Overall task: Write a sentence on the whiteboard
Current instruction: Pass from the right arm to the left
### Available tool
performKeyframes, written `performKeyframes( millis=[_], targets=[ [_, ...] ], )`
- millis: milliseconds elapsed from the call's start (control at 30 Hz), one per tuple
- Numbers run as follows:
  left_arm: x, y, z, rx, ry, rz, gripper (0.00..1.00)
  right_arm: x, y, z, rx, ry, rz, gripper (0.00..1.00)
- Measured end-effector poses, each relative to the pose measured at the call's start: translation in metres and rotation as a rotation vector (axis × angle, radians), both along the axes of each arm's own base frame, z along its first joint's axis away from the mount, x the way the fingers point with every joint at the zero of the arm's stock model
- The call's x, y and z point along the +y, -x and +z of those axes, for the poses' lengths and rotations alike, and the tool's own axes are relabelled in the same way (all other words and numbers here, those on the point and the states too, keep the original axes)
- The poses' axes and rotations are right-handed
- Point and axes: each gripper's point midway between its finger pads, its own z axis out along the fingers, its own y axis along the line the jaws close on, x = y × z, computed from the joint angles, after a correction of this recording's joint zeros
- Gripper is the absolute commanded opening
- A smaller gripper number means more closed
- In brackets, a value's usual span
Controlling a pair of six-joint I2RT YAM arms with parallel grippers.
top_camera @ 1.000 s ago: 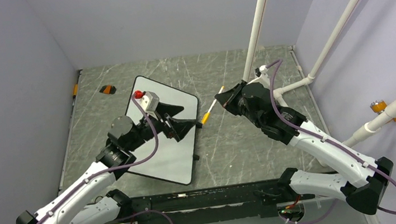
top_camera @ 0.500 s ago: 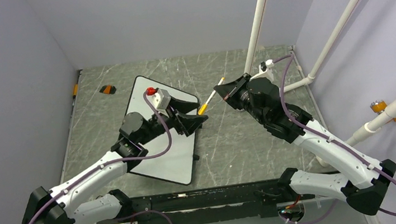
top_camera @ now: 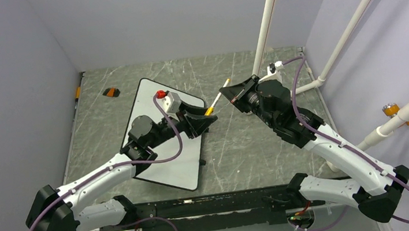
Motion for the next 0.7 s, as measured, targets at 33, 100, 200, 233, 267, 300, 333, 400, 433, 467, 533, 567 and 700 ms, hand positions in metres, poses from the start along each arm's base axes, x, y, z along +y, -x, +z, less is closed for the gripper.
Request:
performKeyframes(
  millis=[33,100,200,233,267,300,333,400,433,467,533,567,700],
  targets=[
    [-0.001,0.0,0.0,0.001,-0.001,-0.002,0.43,0.0,0.0,0.0,0.0,-0.001,0.002,0.0],
    [-0.002,0.001,-0.001,0.002,-0.001,-0.002,0.41,0.0,0.0,0.001,0.0,-0.004,0.003,0.0],
    [-0.002,0.0,0.0,0.0,0.003,0.002,0.33,0.0,0.001,0.002,-0.003,-0.009,0.004,0.0],
    [-0.002,0.0,0.0,-0.001,0.005,0.005,0.28,0.0,0.002,0.003,-0.004,-0.011,0.006,0.0],
    [-0.002,-0.001,0.001,-0.004,0.008,0.01,0.23,0.0,0.002,0.004,-0.006,-0.013,0.007,0.0],
    [-0.001,-0.002,0.001,-0.004,0.008,0.017,0.18,0.001,0.002,0.005,-0.009,-0.019,0.01,0.0],
    [-0.001,-0.004,0.001,-0.007,0.006,0.026,0.12,0.0,0.002,0.007,-0.013,-0.024,0.009,0.0],
    [0.001,-0.01,-0.002,-0.006,-0.005,0.059,0.01,-0.001,0.003,0.01,-0.022,-0.033,0.009,0.0],
    [0.003,-0.015,-0.002,-0.007,-0.012,0.084,0.0,-0.002,0.004,0.01,-0.025,-0.036,0.01,0.0],
    [0.004,-0.017,-0.002,-0.012,-0.019,0.092,0.0,-0.002,0.005,0.011,-0.028,-0.041,0.011,0.0],
    [0.004,-0.018,-0.001,-0.012,-0.033,0.105,0.0,-0.003,0.003,0.011,-0.033,-0.046,0.011,0.0],
    [0.005,-0.019,-0.001,-0.011,-0.046,0.113,0.0,-0.002,0.003,0.011,-0.036,-0.049,0.011,0.0],
    [0.01,-0.02,0.002,-0.014,-0.096,0.132,0.0,0.001,0.003,0.012,-0.064,-0.059,0.034,0.47]
  ],
)
